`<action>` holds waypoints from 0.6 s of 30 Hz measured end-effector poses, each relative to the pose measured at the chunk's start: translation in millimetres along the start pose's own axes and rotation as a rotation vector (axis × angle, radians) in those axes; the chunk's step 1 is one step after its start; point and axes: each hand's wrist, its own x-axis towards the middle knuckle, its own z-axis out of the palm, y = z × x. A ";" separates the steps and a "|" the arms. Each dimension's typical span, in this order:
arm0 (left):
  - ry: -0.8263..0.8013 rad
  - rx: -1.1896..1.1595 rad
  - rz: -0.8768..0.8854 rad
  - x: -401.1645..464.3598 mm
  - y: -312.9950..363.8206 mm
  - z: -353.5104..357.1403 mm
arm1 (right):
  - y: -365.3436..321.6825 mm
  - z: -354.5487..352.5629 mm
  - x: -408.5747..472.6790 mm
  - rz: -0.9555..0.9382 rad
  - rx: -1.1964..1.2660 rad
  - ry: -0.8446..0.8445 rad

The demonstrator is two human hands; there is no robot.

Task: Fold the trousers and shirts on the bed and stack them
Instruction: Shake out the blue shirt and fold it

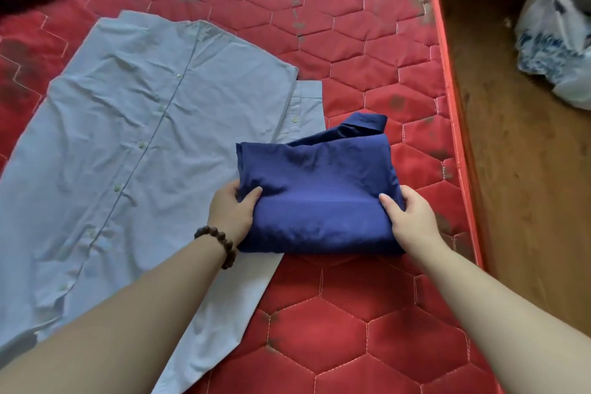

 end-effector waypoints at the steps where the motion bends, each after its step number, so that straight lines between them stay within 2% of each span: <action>1: 0.018 -0.019 0.055 -0.8 6.3 -0.5 | -4.1 -1.5 -2.7 -0.042 0.013 0.031; 5: 0.087 -0.212 0.270 4.4 40.1 -10.6 | -24.2 -13.2 -2.4 -0.214 0.062 0.202; 7: 0.098 -0.253 0.297 13.1 51.5 -13.2 | -34.5 -16.1 7.2 -0.286 0.082 0.290; 9: 0.076 -0.130 0.173 23.5 45.5 -8.6 | -34.8 -10.8 21.3 -0.219 0.044 0.300; 12: -0.055 0.005 -0.199 31.4 14.3 4.6 | -13.5 5.5 34.5 0.036 -0.089 0.146; 14: -0.055 0.070 -0.194 32.1 -0.4 9.1 | -0.7 14.9 32.9 0.108 -0.096 0.130; 18: 0.053 0.064 -0.020 33.4 7.3 13.9 | 2.3 18.4 30.0 0.093 -0.075 0.288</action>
